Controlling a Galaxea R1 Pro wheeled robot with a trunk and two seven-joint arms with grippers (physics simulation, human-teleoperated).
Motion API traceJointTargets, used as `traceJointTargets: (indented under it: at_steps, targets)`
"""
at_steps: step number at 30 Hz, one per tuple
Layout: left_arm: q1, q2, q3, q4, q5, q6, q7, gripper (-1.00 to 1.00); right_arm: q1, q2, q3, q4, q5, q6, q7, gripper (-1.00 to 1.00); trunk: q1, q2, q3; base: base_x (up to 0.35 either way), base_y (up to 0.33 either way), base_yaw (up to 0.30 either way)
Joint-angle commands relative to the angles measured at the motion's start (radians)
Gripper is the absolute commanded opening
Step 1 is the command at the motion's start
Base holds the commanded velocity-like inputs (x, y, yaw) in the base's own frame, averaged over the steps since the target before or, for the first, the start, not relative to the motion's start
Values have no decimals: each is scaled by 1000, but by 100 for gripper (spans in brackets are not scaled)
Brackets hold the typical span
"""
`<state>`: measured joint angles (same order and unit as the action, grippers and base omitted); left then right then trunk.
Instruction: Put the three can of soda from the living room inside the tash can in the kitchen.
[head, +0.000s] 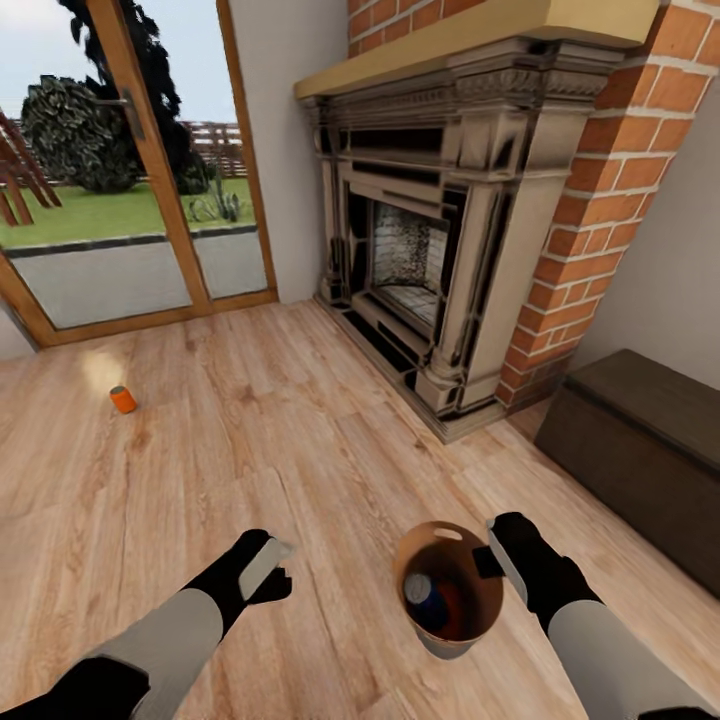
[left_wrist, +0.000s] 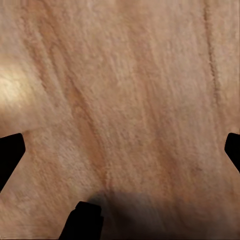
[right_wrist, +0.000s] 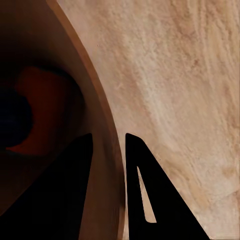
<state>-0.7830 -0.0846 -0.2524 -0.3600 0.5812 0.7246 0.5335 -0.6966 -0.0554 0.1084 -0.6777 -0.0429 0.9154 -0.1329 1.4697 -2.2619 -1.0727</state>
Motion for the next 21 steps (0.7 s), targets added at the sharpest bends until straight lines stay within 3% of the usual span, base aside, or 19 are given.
traceJointTargets:
  at_steps: [1, 6, 21]
  targets:
    - [-4, 0, 0, 8, 0, -2, 0, 100, 0, 0, -13, 0, -4, 2, 3, -100, 0, 0, 0, 0, 0, 162]
    - [-16, 0, -1, 37, -1, -7, -1, 100, -1, -7, -60, 2, -5, 8, 14, -100, 0, 0, -1, 0, 0, 62]
    - [-15, 0, -1, 47, -1, -56, -4, 100, 1, -9, -70, 0, -6, 8, 45, -100, 0, 0, -1, 0, 0, 5]
